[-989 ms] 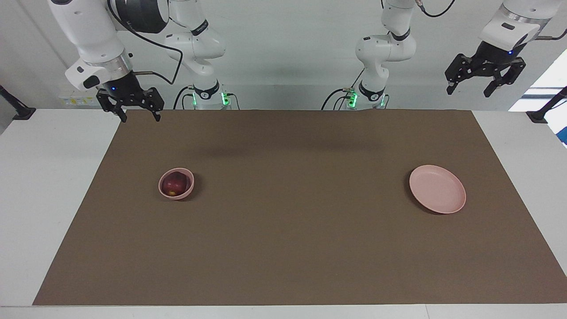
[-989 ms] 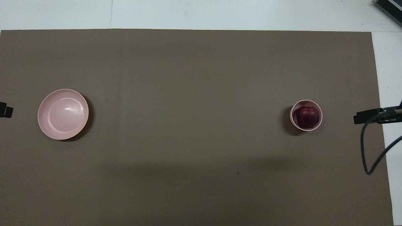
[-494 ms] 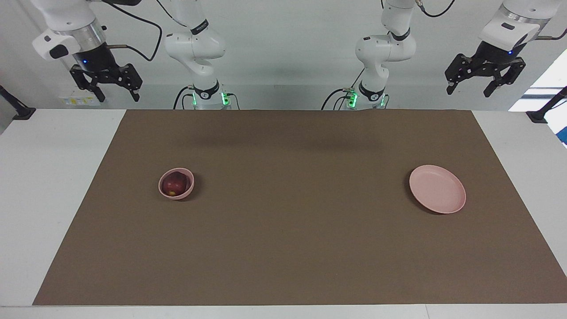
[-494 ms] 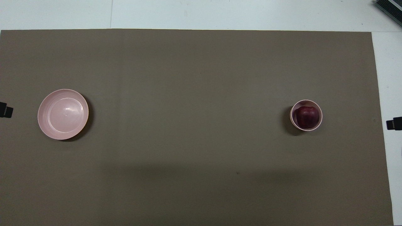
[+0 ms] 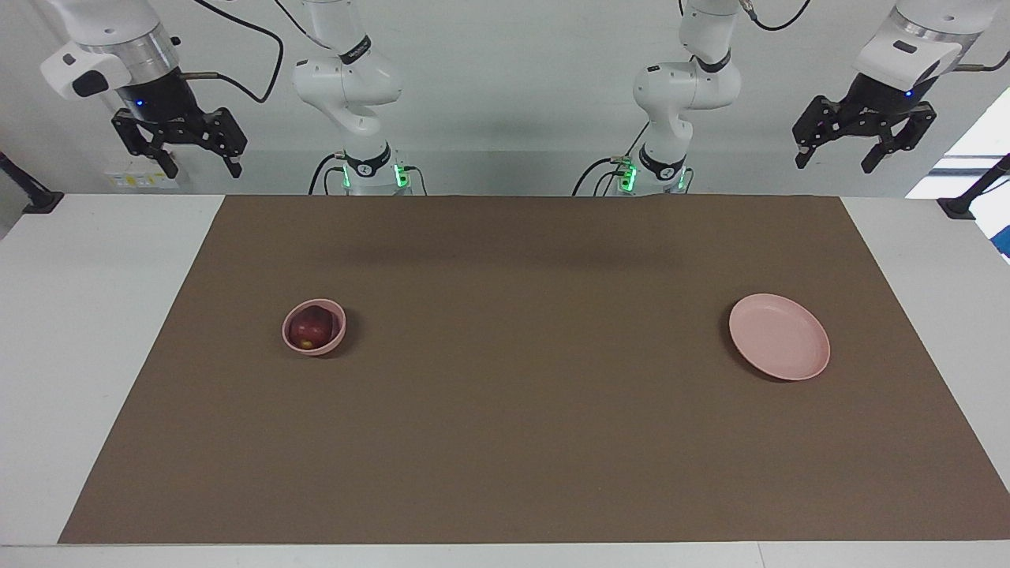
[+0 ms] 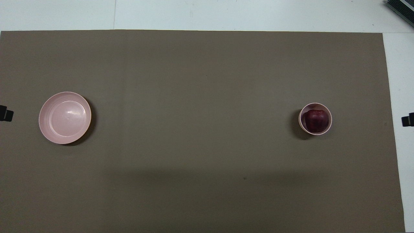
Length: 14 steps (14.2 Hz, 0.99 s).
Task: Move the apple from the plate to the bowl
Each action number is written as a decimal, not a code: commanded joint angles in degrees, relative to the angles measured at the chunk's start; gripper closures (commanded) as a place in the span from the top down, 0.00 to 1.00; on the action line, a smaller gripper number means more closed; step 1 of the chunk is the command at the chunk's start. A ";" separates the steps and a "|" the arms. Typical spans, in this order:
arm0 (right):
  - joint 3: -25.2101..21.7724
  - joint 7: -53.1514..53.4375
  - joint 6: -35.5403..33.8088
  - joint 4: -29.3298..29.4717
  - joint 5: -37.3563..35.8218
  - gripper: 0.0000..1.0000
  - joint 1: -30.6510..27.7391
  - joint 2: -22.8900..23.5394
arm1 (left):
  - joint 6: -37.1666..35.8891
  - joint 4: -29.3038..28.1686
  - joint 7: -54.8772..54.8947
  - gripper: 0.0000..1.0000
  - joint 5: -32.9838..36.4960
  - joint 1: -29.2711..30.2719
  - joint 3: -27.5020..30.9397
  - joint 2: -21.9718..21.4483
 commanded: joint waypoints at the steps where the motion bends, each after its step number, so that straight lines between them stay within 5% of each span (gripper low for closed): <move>1: 0.59 -0.99 -0.65 1.36 -1.25 1.00 -0.01 0.51 | -1.12 0.53 0.50 1.00 0.45 0.59 -0.30 -0.27; 14: 1.65 1.64 -1.00 1.27 -0.02 1.00 0.70 0.34 | -1.30 0.53 0.50 1.00 0.72 0.59 -0.30 -0.27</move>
